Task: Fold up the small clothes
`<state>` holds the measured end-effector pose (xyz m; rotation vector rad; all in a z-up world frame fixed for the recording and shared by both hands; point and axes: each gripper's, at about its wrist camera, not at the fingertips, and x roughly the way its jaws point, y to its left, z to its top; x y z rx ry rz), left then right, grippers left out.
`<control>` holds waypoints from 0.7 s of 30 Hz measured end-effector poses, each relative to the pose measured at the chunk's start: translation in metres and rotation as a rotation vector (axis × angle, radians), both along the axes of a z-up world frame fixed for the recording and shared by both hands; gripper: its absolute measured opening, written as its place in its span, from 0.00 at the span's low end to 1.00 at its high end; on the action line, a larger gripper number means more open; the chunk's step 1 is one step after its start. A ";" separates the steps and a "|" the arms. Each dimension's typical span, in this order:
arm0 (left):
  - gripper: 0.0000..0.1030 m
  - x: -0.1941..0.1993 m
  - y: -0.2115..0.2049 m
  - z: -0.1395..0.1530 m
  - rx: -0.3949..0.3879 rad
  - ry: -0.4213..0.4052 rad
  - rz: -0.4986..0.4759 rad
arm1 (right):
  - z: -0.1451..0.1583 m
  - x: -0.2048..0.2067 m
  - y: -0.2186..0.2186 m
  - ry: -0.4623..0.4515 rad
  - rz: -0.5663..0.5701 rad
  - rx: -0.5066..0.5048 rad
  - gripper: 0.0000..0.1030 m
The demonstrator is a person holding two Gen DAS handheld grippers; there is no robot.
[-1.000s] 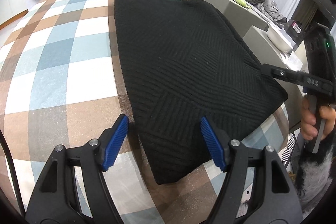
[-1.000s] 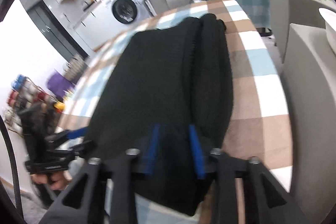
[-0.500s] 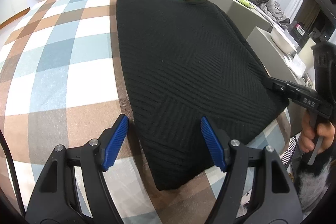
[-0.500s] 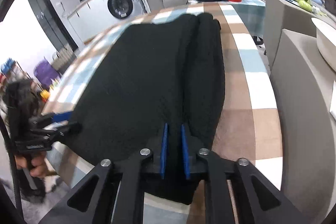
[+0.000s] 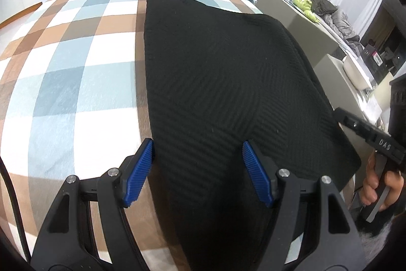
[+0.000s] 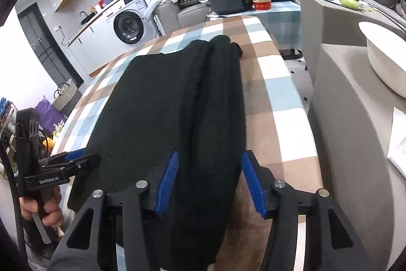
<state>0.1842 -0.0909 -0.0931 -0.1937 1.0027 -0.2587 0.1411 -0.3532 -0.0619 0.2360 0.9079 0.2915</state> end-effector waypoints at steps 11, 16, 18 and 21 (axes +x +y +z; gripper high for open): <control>0.67 0.011 -0.001 -0.002 -0.009 -0.014 0.010 | -0.008 0.019 0.014 0.029 0.017 -0.019 0.56; 0.66 0.011 -0.002 -0.002 -0.007 -0.015 0.014 | -0.003 0.018 0.016 0.020 0.029 -0.017 0.56; 0.66 0.012 -0.004 -0.002 0.000 -0.016 0.020 | -0.002 0.019 0.014 0.022 0.039 0.007 0.56; 0.66 0.011 -0.006 -0.003 0.013 -0.019 0.028 | -0.005 0.022 0.014 0.034 0.044 0.011 0.58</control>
